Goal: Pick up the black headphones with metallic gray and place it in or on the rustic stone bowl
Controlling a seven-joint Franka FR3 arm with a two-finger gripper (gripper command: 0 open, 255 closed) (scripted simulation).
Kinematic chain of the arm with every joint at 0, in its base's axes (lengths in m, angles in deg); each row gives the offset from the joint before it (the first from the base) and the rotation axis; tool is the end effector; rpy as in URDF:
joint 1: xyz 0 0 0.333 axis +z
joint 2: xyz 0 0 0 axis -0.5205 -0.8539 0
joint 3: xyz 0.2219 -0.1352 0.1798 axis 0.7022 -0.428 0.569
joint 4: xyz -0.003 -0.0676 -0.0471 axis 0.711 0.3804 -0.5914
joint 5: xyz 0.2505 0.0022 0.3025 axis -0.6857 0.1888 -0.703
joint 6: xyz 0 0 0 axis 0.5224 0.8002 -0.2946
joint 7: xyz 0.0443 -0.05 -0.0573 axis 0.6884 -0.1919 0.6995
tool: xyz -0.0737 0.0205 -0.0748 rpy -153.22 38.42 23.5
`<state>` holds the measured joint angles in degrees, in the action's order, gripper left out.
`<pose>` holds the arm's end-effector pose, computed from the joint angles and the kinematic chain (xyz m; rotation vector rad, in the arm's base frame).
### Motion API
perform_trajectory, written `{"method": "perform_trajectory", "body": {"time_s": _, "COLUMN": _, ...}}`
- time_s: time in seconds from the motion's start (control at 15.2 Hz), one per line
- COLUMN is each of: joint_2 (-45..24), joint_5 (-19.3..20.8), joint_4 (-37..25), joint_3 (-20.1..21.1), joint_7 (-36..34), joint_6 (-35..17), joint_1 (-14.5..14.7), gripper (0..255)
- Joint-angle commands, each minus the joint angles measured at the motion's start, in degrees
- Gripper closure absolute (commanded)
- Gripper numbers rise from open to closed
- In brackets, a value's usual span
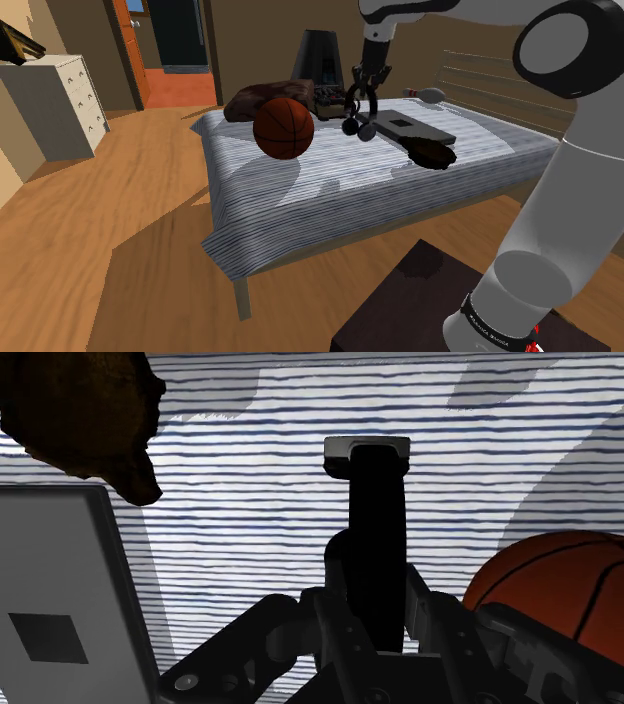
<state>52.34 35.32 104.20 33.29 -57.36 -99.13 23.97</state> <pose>0.5490 -0.2030 0.6237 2.9833 -0.6107 0.1814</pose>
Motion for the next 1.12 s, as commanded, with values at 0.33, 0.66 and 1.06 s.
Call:
{"method": "perform_trajectory", "body": {"time_s": 0.33, "joint_2": -1.86, "joint_5": -0.5, "joint_4": -7.75, "joint_3": -0.14, "joint_7": 0.67, "joint_6": 5.9, "joint_1": -0.22, "gripper": 255}}
{"method": "perform_trajectory", "body": {"time_s": 0.66, "joint_2": -1.52, "joint_5": -0.84, "joint_4": -10.43, "joint_3": -1.25, "joint_7": 3.29, "joint_6": 8.76, "joint_1": -1.6, "gripper": 255}}
{"method": "perform_trajectory", "body": {"time_s": 1.06, "joint_2": 1.08, "joint_5": -1.35, "joint_4": -9.82, "joint_3": -4.64, "joint_7": 10.72, "joint_6": 10.28, "joint_1": -5.55, "gripper": 255}}
